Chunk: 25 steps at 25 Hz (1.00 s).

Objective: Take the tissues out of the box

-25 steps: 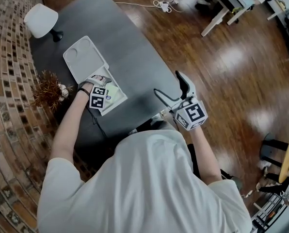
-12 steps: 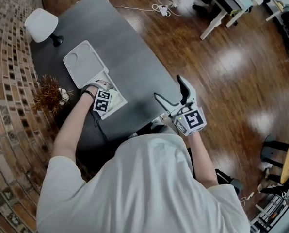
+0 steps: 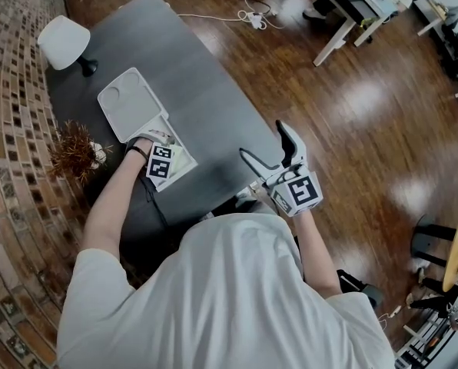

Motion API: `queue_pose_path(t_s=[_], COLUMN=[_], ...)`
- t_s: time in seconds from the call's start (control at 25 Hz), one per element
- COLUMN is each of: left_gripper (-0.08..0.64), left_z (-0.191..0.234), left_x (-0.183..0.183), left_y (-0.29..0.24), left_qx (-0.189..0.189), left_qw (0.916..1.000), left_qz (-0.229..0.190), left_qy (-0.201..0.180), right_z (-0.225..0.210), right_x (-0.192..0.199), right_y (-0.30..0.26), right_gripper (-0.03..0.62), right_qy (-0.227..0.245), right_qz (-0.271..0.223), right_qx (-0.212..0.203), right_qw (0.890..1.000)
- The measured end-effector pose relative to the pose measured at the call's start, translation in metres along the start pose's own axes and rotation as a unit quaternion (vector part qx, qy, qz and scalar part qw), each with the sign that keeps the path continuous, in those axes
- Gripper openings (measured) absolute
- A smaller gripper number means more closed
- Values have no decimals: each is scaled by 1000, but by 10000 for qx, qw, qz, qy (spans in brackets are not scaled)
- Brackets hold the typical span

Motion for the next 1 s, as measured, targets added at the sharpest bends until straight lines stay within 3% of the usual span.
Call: queue_pose_path(t_s=[0.24, 0.48, 0.8, 1.0], left_gripper=[440, 440, 440, 440], left_z=[-1, -7, -8, -23], left_x=[2, 3, -2, -8], left_y=[19, 46, 100, 128], left_qx=[-255, -830, -1919, -2433], left_qw=[9985, 9901, 9514, 9109], left_qz=[-244, -534, -1207, -1681], left_qy=[421, 994, 2084, 2878], right_z=[5, 13, 26, 32], right_x=[-1, 0, -6, -11], right_y=[-2, -7, -20, -28], right_gripper=[468, 468, 468, 468], right_qy=[28, -65, -122, -117], right_qz=[-55, -164, -318, -435], right_qx=[-93, -283, -686, -939], right_qw=[9999, 9994, 9971, 9946])
Point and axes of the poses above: the fingertips, and each gripper's own axes: y backward along the fingers, z to its left, x out of its underside, the point moved 7 cm from there along y, backward along the fingers, and after that the axes turned 3 degrees about y, right-handed, at the moved point
